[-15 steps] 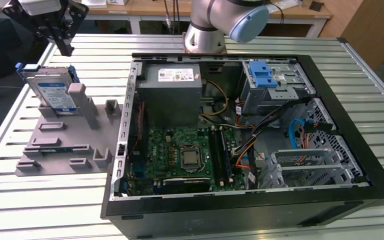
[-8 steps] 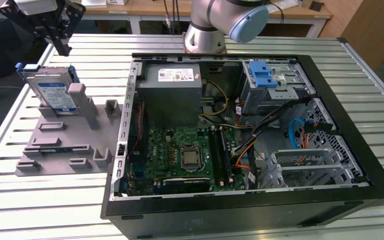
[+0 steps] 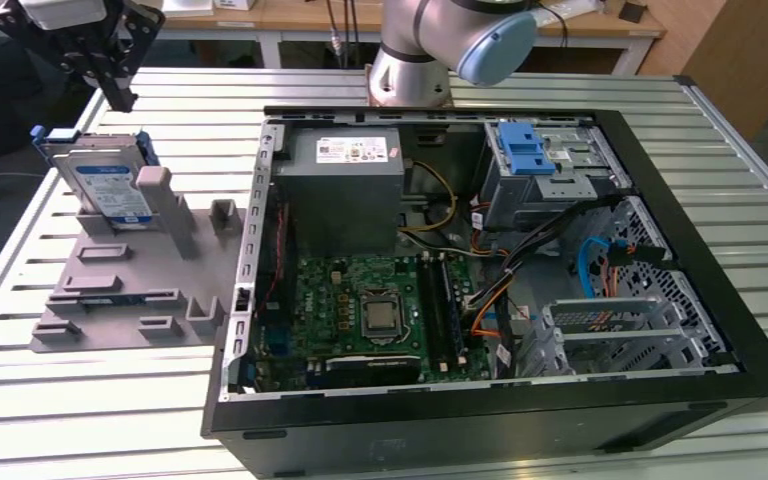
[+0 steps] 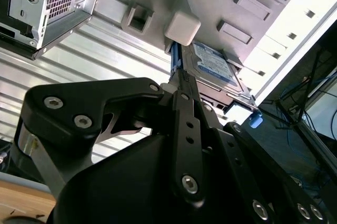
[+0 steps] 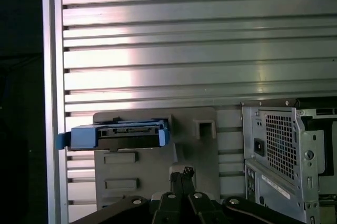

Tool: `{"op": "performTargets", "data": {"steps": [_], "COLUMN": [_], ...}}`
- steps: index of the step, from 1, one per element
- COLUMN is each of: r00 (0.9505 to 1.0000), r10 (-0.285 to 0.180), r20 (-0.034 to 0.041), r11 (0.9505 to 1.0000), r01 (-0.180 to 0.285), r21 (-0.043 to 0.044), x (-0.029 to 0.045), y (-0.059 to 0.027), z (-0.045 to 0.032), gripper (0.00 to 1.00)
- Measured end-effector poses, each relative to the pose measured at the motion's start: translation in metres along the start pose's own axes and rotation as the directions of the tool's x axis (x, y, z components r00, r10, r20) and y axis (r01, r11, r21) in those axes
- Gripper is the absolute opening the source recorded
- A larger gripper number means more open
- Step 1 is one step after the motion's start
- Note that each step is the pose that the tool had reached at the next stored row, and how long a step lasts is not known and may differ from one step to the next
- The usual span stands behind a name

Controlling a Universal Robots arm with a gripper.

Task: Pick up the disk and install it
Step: 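Reach for the disk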

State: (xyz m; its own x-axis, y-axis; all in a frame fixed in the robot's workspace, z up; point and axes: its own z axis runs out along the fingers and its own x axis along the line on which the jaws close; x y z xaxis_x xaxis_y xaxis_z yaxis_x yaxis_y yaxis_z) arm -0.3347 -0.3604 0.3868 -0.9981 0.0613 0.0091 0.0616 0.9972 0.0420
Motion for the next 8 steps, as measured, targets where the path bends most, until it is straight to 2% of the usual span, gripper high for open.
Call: {"op": "performTargets", "data": {"steps": [8], "r00": [1.0000], "r10": [0.000], "r20": [0.0000], "r11": [1.0000], "r01": [0.000], "r21": [0.0000], "x": [0.0052], "y": [0.0003], "z": [0.0002], "gripper": [0.11]}}
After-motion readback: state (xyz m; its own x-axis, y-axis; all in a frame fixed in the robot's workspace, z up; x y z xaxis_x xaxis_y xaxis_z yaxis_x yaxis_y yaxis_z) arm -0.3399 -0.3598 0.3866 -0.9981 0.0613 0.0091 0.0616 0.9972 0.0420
